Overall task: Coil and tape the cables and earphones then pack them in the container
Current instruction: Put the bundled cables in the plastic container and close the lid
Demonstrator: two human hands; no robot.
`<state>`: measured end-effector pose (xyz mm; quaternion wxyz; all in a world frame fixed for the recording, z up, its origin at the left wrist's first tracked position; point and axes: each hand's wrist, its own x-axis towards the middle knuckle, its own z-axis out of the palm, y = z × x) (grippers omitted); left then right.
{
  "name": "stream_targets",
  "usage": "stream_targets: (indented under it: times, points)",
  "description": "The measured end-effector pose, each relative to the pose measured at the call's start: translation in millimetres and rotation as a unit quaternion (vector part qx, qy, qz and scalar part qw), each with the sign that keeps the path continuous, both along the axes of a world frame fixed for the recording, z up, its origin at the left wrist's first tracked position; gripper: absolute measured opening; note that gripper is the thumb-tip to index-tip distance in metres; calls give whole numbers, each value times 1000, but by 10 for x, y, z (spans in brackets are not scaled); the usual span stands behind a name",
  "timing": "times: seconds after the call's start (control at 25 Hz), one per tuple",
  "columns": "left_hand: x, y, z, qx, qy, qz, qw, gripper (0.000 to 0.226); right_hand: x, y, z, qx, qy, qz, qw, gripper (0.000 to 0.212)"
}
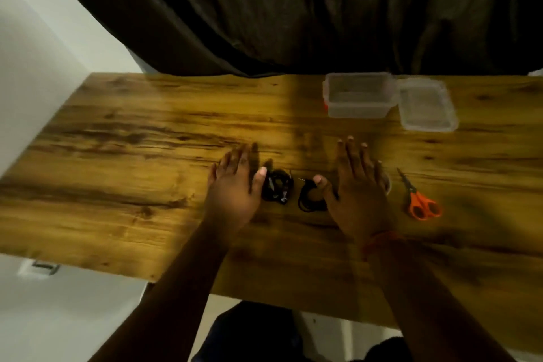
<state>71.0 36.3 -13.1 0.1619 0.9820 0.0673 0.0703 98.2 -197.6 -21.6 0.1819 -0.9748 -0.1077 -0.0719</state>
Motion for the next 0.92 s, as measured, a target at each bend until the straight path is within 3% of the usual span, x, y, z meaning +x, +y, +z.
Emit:
stream_targets:
  times: [0.16, 0.4, 0.56, 0.64, 0.76, 0.92]
  points:
    - [70, 9, 118, -15, 49, 9, 999, 40, 74, 61, 195, -33, 29, -11, 999, 68]
    - [171, 112, 67, -13, 108, -20, 994, 47, 164, 33, 160, -88, 91, -28, 992, 55]
    - [273, 68, 92, -6, 110, -43, 993, 59, 294, 110, 292, -112, 68, 38, 991, 54]
    - [297, 56, 84, 3, 113, -56, 992, 53, 382, 197, 359, -83, 82, 63, 991, 51]
    - [283, 51, 51, 2, 117, -60, 991, 37, 453, 343, 384, -77, 137, 136, 978, 46]
    - [265, 45, 88, 16, 138, -45, 989, 38, 550, 541, 415, -81, 226, 183, 953, 35]
